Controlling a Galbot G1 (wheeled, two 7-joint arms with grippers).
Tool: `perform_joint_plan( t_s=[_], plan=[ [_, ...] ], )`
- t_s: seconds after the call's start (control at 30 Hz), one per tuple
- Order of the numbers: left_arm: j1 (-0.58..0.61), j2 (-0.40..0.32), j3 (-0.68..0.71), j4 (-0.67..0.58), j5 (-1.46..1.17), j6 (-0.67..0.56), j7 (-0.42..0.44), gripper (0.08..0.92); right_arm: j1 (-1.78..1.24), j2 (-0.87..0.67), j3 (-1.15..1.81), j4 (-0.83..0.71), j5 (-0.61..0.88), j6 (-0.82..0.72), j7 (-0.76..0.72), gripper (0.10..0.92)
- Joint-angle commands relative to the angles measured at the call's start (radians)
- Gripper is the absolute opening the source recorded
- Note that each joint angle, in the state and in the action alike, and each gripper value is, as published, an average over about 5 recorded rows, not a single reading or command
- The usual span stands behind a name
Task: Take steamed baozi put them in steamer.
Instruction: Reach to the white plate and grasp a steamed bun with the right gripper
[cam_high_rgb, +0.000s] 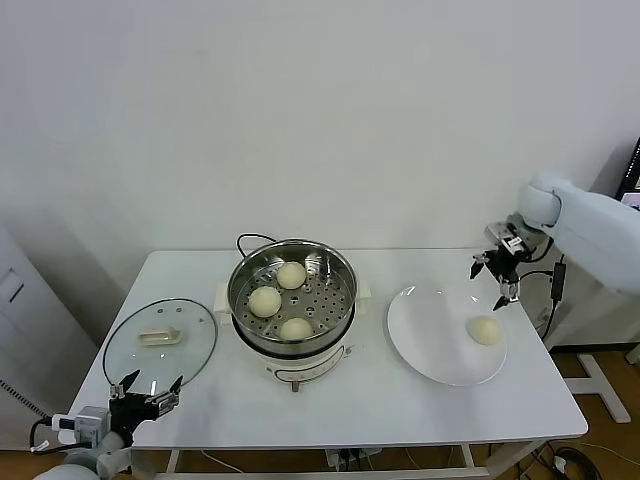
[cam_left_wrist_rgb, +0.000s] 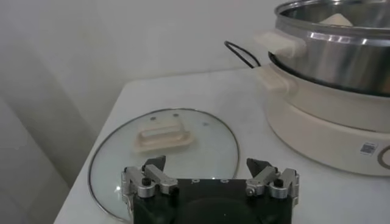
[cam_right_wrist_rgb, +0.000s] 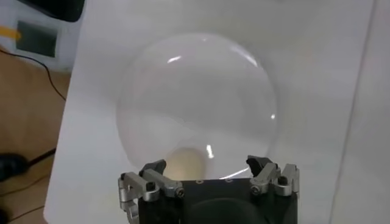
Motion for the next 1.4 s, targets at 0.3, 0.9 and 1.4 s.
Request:
perform_joint_plan(
  t_s=[0.3,0.9,1.4],
  plan=[
    [0.012,0.0,0.0,-0.005,0.001,-0.003,0.0,0.823,-0.231,0.015,0.199,-0.096,-0.159,0.056,0.081,0.823],
    [0.012,-0.001,0.011,-0.004,0.007,0.0,0.0,0.823,-0.32,0.052,0.327,-0.189,-0.307,0.086,0.132,0.823],
    [0.012,0.002,0.014,-0.004,0.008,0.0,-0.001,0.823,-0.347,0.082,0.398,-0.235,-0.343,0.086,0.127,0.585]
  ],
)
